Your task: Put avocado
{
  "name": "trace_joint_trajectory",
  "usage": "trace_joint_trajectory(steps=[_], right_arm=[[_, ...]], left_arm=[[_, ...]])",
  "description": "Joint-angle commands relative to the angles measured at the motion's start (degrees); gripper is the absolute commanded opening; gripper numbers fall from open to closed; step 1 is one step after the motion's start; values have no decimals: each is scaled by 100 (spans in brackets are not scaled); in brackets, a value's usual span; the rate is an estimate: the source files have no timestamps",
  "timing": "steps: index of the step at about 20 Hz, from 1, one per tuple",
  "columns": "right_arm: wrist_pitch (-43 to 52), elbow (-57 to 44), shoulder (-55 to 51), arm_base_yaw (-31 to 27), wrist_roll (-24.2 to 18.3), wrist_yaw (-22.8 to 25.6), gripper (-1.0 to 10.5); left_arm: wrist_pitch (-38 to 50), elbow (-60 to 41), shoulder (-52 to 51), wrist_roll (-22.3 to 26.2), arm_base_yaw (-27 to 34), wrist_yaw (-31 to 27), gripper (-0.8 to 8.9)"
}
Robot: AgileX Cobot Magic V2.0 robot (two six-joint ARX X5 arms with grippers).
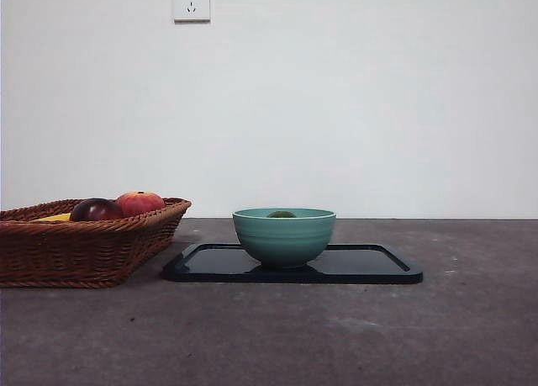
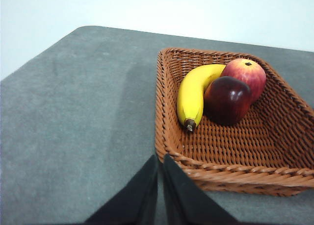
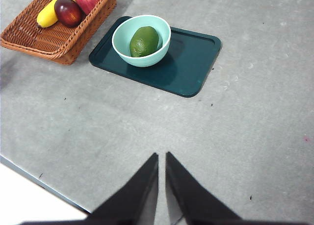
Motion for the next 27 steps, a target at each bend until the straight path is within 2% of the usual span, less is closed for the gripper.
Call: trace_joint_trajectory(steps=[1, 7, 10, 26, 27], right_arm=[[61, 46, 15, 42, 35, 4, 20], [61, 46, 15, 42, 35, 4, 20], [63, 46, 15, 42, 35, 4, 20], [63, 46, 15, 42, 35, 4, 20], [66, 46, 13, 24, -74, 17, 20]], left_arm=[[-59, -125, -116, 232, 13, 50, 19], [-66, -125, -116, 275, 13, 295, 19], [-55, -125, -116, 87, 7, 479, 19], [-33, -125, -116, 46, 2, 466, 19], [-33, -125, -116, 46, 2, 466, 19]])
